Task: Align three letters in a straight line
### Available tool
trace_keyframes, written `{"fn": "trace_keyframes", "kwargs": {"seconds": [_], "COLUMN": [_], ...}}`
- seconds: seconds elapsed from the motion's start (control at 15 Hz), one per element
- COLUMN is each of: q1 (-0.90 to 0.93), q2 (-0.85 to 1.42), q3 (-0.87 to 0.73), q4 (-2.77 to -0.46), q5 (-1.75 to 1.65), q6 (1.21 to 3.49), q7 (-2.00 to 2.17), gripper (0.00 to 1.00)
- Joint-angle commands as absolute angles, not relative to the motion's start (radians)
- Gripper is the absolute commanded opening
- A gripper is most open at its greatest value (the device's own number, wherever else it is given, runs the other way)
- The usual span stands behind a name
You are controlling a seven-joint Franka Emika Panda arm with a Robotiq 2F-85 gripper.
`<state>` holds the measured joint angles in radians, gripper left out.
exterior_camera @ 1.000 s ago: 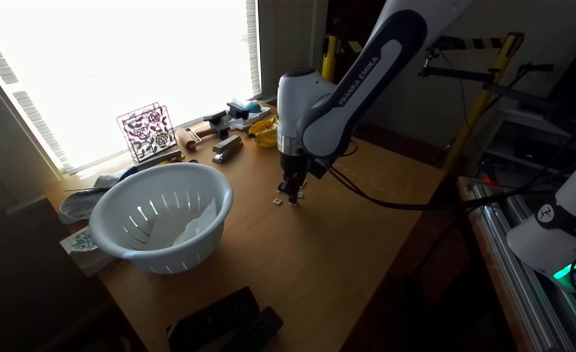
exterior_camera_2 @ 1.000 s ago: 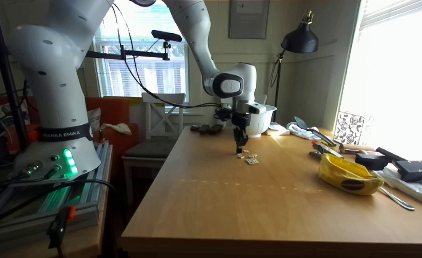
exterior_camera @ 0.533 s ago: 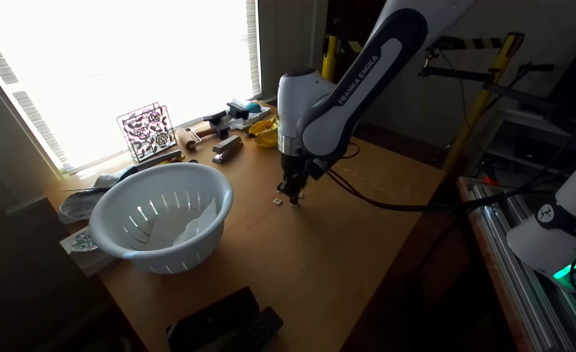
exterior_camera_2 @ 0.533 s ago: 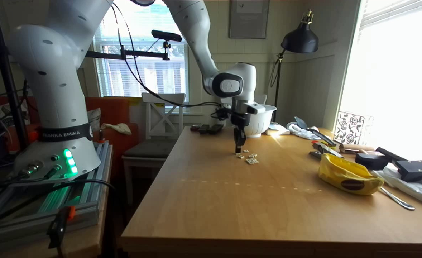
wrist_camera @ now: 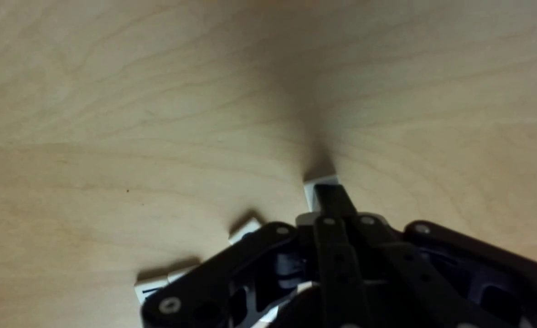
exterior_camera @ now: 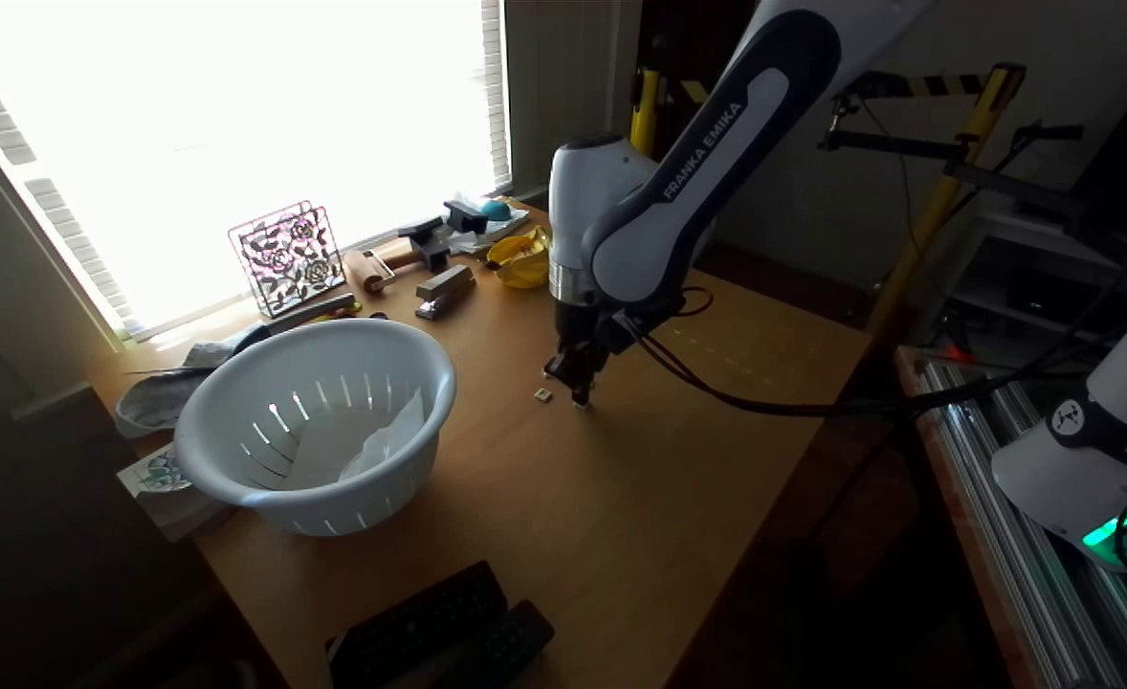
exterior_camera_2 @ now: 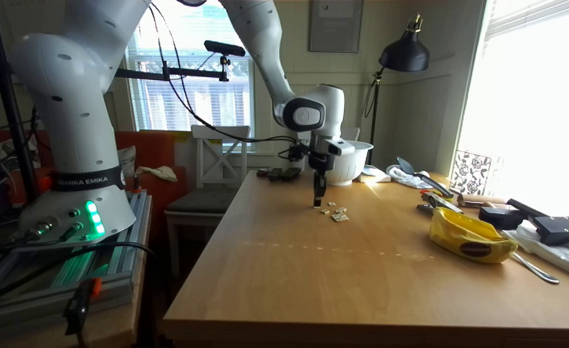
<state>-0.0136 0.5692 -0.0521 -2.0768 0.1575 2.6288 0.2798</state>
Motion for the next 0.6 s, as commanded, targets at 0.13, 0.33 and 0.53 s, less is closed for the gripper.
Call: {"fn": "trace_keyframes", "kwargs": {"seconds": [0.13,0.33,0.53], "q1": [-0.026,-0.027,-0.031], "q2": [0.496,0.455,0.424], "q3": [-0.031,-0.031,-0.037], "q4": [-2.161,-2.186,-2.194], "q5": [0.228,0.24,0.237], "q6": [2.648,2.664,2.676], "q7": [0.281,0.277,0.269], "gripper": [0.0,0.0,0.0]}}
